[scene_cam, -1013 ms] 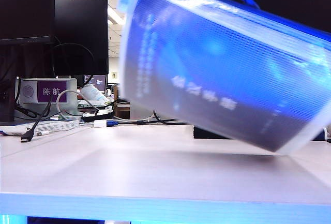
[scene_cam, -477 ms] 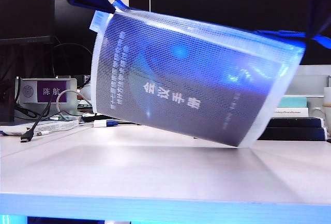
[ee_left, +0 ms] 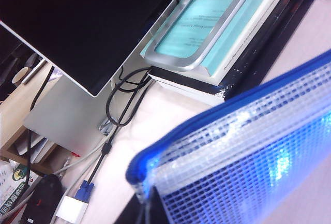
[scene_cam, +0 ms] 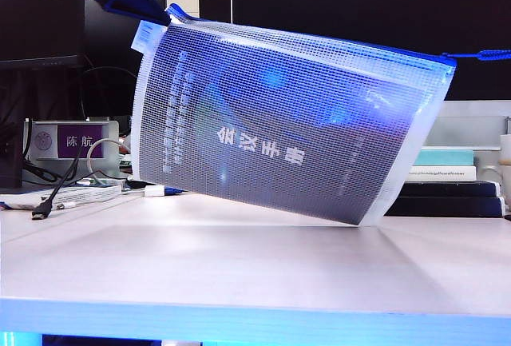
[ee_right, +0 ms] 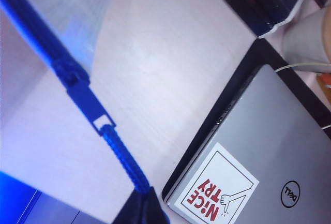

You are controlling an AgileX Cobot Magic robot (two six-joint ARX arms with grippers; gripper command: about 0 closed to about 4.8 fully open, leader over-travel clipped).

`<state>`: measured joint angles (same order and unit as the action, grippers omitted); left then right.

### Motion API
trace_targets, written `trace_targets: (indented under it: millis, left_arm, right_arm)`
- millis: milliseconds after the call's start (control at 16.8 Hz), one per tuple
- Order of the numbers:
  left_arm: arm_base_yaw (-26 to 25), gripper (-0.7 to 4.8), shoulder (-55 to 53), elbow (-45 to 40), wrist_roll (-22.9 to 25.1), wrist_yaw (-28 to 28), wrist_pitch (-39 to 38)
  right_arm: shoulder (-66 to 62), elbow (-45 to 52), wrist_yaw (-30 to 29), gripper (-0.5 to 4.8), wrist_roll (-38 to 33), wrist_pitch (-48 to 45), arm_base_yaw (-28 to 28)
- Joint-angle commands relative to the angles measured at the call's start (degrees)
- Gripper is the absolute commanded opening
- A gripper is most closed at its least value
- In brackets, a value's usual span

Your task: Pick up the transparent plastic file bag with a blue zipper and close its zipper.

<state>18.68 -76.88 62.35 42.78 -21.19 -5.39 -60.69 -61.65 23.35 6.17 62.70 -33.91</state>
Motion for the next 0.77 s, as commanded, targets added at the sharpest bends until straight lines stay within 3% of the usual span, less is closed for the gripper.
trace_targets:
  millis: [60, 119, 179, 357, 596, 775]
  left_arm:
    - [-0.15, 1.34, 0.24, 0.39, 0.02, 0.33, -2.69]
    - [-0.15, 2.90, 0.24, 0.39, 0.00, -0.35, -5.03]
    - [-0.15, 3.52, 0.24, 0.39, 0.02, -1.70, -7.17]
    - [-0.13, 3.59, 0.24, 0.39, -0.66, -5.35, -15.91]
    - [-0.15, 3.59, 1.01, 0.39, -11.39, -5.99, -17.33]
    - [-0.15, 3.59, 5.07, 0.39, -16.33, -5.03, -20.35]
  right_arm:
    - [0.22, -0.20, 0.90, 3.61, -1.33, -4.24, 0.09]
    - [0.22, -0.20, 0.46, 3.62, -1.36, -6.12, 0.09]
    - [0.22, -0.20, 0.02, 3.62, -1.33, -7.37, 0.09]
    - [-0.11, -0.15, -4.81, 3.62, -1.70, -10.56, 0.11]
    - [-0.72, 1.46, -6.14, 3.62, -3.21, -12.35, 1.20]
    - [0.42, 3.52, -16.96, 3.62, -6.29, -14.99, 5.73]
